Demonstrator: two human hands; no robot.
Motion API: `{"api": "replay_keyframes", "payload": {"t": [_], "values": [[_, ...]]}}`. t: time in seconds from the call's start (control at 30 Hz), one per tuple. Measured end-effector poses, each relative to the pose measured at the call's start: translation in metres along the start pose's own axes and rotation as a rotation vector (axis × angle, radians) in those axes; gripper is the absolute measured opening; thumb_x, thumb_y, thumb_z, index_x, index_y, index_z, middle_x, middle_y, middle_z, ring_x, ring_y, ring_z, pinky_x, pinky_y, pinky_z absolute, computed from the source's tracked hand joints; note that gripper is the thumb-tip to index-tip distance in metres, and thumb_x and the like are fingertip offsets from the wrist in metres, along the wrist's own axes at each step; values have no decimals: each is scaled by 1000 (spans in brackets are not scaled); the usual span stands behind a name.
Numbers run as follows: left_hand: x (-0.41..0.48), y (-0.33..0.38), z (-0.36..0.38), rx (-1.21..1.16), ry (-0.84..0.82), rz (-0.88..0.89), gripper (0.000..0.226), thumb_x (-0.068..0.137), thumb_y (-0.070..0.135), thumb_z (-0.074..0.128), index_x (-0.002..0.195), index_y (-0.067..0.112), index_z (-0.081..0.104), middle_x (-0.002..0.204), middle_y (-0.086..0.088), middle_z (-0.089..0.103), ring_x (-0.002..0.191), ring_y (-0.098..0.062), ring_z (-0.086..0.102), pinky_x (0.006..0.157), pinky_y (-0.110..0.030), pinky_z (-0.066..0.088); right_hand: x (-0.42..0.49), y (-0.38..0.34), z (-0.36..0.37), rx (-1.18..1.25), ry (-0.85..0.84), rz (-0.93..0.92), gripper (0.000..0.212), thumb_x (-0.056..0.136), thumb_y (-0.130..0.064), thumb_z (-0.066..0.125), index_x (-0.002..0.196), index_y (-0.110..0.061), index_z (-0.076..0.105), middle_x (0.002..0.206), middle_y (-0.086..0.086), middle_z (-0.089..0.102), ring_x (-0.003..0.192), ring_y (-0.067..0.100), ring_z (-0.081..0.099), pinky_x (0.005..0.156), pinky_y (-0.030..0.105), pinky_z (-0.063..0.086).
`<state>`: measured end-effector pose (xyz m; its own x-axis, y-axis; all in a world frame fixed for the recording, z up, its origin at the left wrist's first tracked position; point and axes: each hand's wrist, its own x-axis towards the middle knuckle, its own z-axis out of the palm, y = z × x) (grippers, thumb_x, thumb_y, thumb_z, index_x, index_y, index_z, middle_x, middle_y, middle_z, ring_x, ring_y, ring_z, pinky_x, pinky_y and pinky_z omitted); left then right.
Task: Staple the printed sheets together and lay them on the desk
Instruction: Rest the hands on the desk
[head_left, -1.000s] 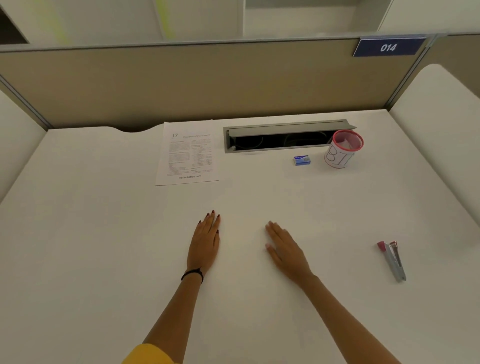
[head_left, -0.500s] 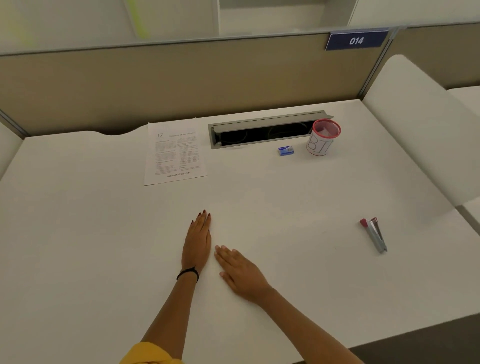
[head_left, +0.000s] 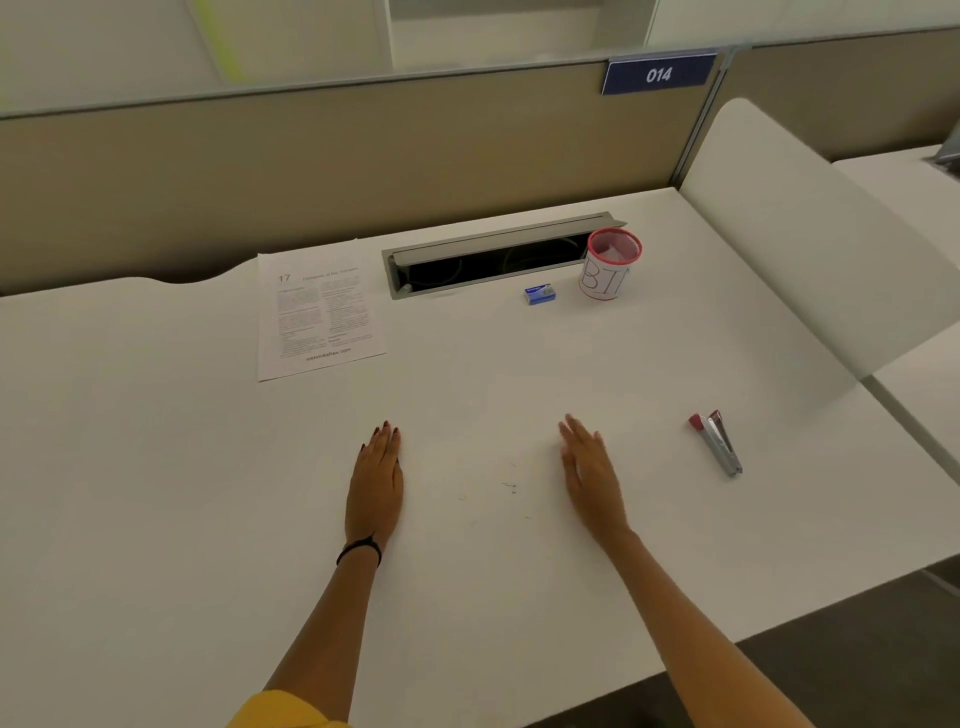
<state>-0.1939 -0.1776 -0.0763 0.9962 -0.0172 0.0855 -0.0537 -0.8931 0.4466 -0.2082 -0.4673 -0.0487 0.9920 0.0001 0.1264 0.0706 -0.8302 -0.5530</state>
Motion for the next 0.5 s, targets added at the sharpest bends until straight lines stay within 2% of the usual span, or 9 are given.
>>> {"api": "replay_keyframes", "payload": {"t": [0.1, 0.17, 0.2, 0.33, 0.4, 0.43, 0.5], "values": [[-1, 1, -1, -8, 4, -3, 48, 95, 2, 32, 142, 5, 25, 151, -8, 24, 141, -20, 18, 116, -31, 9, -1, 43, -22, -26, 180, 285, 43, 97, -17, 35, 136, 1, 39, 146, 19, 36, 135, 33, 32, 115, 40, 20], [-2, 2, -2, -15, 11, -1, 47, 95, 2, 32, 141, 5, 25, 151, -8, 24, 141, -20, 19, 115, -31, 10, -6, 57, -31, -20, 193, 468, 50, 97, -16, 39, 142, -1, 27, 150, 19, 26, 138, 35, 24, 115, 46, 22], [-2, 2, -3, -18, 14, 1, 47, 95, 2, 32, 141, 5, 25, 151, -8, 24, 141, -20, 19, 116, -31, 10, -9, 59, -32, -34, 172, 501, 53, 97, -19, 39, 144, -1, 21, 151, 19, 23, 139, 34, 21, 115, 46, 21], [-2, 3, -3, -21, 12, 2, 47, 95, 2, 33, 141, 5, 26, 151, -8, 24, 141, -20, 19, 116, -32, 11, -21, 38, -15, -155, -9, 352, 59, 98, -28, 34, 145, 2, 15, 154, 17, 18, 143, 28, 15, 119, 37, 10], [-2, 3, -3, -24, 11, 1, 47, 95, 2, 33, 141, 5, 26, 151, -8, 25, 141, -20, 19, 116, -32, 11, -24, 18, 0, -146, -84, 273, 69, 94, -46, 17, 145, 0, 14, 155, 13, 16, 144, 24, 14, 118, 29, 2], [-2, 3, -3, -23, 7, 2, 47, 95, 2, 33, 141, 5, 26, 151, -8, 25, 141, -20, 19, 116, -32, 10, -24, 8, 9, -146, -115, 222, 76, 92, -53, 8, 145, 0, 16, 154, 13, 18, 143, 23, 17, 117, 23, -2], [-2, 3, -3, -20, 8, 2, 47, 95, 2, 33, 141, 5, 26, 151, -8, 24, 141, -20, 19, 116, -31, 10, -25, -14, 27, -168, -182, 105, 79, 93, -55, 0, 142, 2, 26, 150, 14, 30, 139, 26, 29, 113, 17, -6]]}}
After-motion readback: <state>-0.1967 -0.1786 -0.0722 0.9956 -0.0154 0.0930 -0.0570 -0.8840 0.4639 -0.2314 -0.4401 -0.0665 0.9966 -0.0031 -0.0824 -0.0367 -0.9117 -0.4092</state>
